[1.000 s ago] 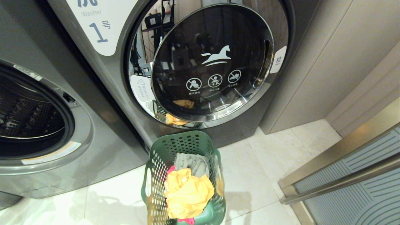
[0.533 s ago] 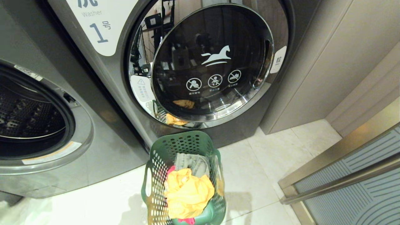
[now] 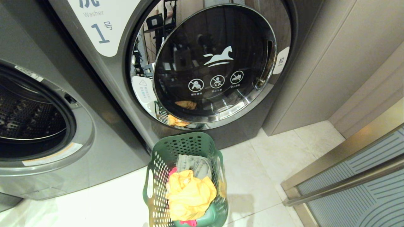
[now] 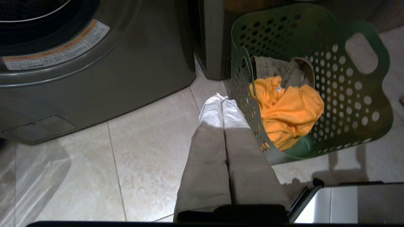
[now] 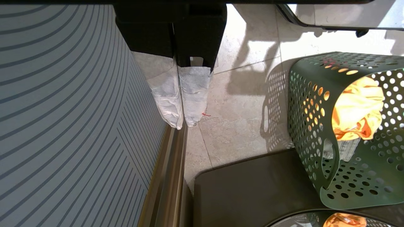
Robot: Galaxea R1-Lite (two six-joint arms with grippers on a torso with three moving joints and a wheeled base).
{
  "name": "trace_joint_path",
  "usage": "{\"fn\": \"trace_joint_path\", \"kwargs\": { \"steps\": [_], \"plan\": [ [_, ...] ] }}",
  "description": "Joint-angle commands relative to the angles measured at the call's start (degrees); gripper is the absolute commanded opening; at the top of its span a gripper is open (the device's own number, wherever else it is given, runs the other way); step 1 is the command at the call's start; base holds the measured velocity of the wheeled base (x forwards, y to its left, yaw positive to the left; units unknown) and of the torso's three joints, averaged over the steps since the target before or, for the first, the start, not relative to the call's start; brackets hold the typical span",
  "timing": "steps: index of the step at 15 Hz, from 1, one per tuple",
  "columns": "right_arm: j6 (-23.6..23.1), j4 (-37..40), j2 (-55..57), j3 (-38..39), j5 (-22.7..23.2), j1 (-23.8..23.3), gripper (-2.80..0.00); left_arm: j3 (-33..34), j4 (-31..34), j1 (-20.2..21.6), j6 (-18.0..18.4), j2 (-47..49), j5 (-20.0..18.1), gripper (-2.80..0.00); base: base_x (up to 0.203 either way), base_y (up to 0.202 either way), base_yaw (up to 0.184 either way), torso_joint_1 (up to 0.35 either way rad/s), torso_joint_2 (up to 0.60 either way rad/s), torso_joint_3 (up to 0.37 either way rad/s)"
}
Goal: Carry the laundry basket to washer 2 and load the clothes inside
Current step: Open the lid of the washing machine
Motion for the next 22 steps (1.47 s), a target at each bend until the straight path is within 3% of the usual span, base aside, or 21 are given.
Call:
{"fn": "trace_joint_path", "kwargs": {
  "steps": [1,3,22],
  "plan": [
    [0.0,0.0,-0.01,-0.01,0.02,0.0,-2.8,0.55,0.02,-0.07,-1.65,-4.3,0.66,-2.8,0.0,0.0,0.0,0.0,0.0,0.0],
    [0.0,0.0,-0.01,-0.01,0.02,0.0,-2.8,0.56,-0.03,-0.06,-3.56,-4.29,1.12,-2.8,0.0,0.0,0.0,0.0,0.0,0.0],
    [1.49,-0.09,-0.01,0.07,-1.56,0.0,-2.8,0.56,0.06,-0.08,-3.46,-4.29,1.12,-2.8,0.0,0.0,0.0,0.0,0.0,0.0]
  ]
}}
